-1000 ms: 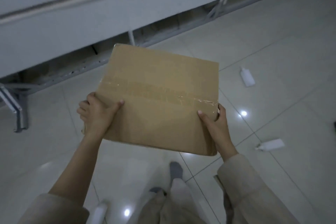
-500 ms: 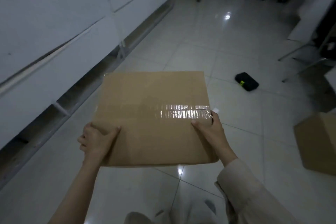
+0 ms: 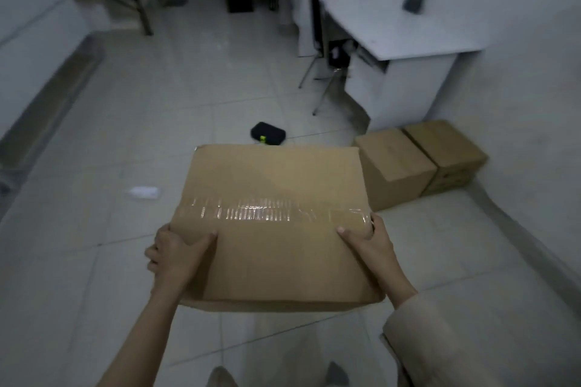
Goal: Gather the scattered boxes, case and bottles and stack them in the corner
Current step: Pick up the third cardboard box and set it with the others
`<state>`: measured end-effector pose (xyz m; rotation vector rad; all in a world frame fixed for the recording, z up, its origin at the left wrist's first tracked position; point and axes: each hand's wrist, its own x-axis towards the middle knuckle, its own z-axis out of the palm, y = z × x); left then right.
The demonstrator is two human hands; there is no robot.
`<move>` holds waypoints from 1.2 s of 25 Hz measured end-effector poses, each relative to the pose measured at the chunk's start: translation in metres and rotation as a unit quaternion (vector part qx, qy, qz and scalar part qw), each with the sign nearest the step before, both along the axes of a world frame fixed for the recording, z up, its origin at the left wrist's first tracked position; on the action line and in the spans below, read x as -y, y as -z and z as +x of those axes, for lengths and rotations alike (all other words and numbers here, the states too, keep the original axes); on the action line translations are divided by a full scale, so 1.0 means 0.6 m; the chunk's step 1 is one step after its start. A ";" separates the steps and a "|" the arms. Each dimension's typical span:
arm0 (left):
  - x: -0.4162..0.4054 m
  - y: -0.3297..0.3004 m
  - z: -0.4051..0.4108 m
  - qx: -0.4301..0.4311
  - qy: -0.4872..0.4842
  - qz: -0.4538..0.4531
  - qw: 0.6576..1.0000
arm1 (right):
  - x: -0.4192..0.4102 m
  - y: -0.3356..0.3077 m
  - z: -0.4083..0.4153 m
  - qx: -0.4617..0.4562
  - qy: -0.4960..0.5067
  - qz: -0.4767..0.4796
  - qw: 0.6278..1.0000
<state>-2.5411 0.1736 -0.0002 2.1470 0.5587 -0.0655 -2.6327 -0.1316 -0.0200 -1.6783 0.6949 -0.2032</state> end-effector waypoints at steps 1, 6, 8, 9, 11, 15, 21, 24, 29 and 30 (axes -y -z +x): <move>0.057 0.000 0.004 0.005 0.028 -0.005 1.000 | 0.049 -0.002 -0.016 0.002 0.027 -0.003 1.000; 0.309 -0.007 0.021 0.017 0.149 -0.001 0.989 | 0.249 -0.015 -0.103 0.008 0.152 -0.023 0.988; 0.390 -0.011 0.028 0.022 0.202 -0.004 0.979 | 0.302 -0.019 -0.138 0.006 0.197 -0.035 0.980; 0.435 -0.012 0.032 0.030 0.234 -0.004 0.972 | 0.329 -0.019 -0.155 0.005 0.221 -0.037 0.975; 0.519 -0.015 0.039 0.038 0.286 0.001 0.957 | 0.378 -0.015 -0.183 0.002 0.265 -0.031 0.964; 0.672 -0.004 0.065 0.013 0.342 -0.006 0.939 | 0.471 0.002 -0.203 -0.007 0.332 -0.022 0.943; 0.907 0.030 0.178 -0.007 0.397 0.000 0.918 | 0.654 0.038 -0.125 -0.021 0.390 -0.008 0.921; 1.044 0.040 0.248 -0.031 0.420 0.015 0.907 | 0.752 0.046 -0.072 -0.031 0.416 0.003 0.909; 1.256 0.066 0.321 -0.062 0.477 0.027 0.876 | 0.917 0.075 -0.024 -0.067 0.442 0.015 0.894; 1.291 0.080 0.331 -0.068 0.492 0.025 0.868 | 0.945 0.090 -0.021 -0.077 0.445 0.020 0.892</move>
